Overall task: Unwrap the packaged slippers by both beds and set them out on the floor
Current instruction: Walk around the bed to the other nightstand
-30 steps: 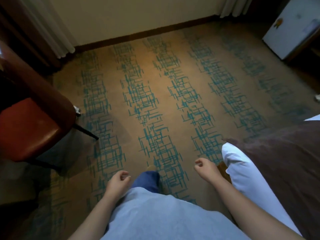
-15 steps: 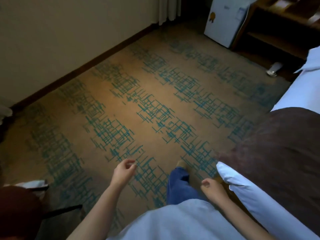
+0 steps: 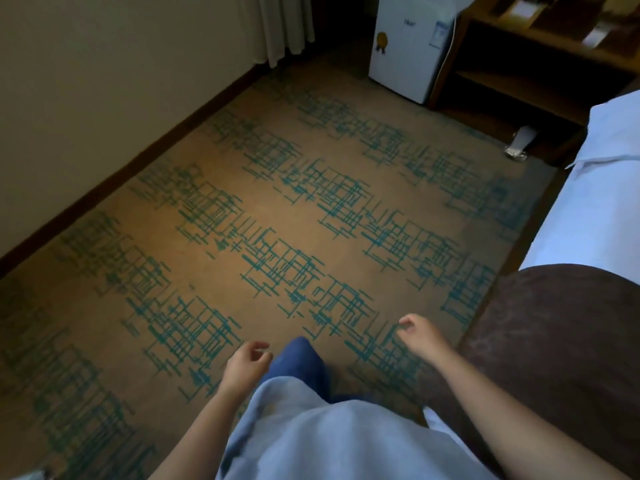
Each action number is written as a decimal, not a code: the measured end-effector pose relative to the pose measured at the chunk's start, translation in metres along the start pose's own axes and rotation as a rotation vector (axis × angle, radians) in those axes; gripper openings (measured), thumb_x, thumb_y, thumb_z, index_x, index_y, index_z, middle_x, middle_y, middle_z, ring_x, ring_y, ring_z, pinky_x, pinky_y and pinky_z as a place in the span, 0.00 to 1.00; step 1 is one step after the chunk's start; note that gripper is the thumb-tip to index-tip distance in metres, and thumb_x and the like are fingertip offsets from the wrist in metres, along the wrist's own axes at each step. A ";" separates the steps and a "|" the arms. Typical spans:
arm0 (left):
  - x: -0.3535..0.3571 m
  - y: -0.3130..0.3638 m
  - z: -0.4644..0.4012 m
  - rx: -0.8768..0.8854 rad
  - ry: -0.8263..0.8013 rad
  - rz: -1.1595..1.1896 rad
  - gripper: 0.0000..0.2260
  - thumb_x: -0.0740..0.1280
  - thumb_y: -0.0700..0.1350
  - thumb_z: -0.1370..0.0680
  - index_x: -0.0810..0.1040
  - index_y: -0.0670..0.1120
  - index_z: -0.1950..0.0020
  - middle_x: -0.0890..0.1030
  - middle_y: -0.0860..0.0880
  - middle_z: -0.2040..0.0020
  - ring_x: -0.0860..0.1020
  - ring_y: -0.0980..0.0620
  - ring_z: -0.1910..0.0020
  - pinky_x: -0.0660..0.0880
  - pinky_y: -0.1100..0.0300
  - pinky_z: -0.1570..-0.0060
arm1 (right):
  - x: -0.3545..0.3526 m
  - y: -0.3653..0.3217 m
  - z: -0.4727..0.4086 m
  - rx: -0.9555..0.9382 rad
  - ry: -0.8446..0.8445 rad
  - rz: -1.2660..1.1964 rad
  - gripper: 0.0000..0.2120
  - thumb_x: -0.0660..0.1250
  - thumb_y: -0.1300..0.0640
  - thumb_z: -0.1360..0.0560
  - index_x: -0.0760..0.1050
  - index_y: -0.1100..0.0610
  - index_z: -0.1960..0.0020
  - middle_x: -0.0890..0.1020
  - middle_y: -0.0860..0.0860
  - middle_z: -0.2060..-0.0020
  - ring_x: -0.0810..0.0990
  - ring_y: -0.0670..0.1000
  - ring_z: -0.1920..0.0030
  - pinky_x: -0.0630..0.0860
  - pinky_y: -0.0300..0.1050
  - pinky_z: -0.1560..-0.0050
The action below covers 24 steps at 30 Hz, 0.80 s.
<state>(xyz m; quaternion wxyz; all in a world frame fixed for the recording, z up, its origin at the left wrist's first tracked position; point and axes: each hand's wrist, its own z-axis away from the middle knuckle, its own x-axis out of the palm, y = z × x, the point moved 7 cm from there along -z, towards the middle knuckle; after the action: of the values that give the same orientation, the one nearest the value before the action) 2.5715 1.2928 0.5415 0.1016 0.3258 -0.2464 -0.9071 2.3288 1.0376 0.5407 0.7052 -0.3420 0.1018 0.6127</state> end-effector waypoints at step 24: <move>0.064 0.524 -0.298 0.441 -0.327 -0.305 0.05 0.64 0.43 0.25 0.75 0.49 0.51 0.82 0.48 0.56 0.82 0.48 0.59 0.74 0.58 0.60 | -0.202 -0.053 -0.190 0.391 0.179 -0.449 0.15 0.62 0.56 0.24 0.73 0.56 0.37 0.78 0.56 0.39 0.76 0.56 0.40 0.71 0.44 0.44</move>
<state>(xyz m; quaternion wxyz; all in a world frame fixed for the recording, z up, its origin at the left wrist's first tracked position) 2.7258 0.7074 0.5775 -0.1499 0.2232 -0.3986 -0.8768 2.3850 0.7612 0.5318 0.8634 -0.2666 0.2013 0.3781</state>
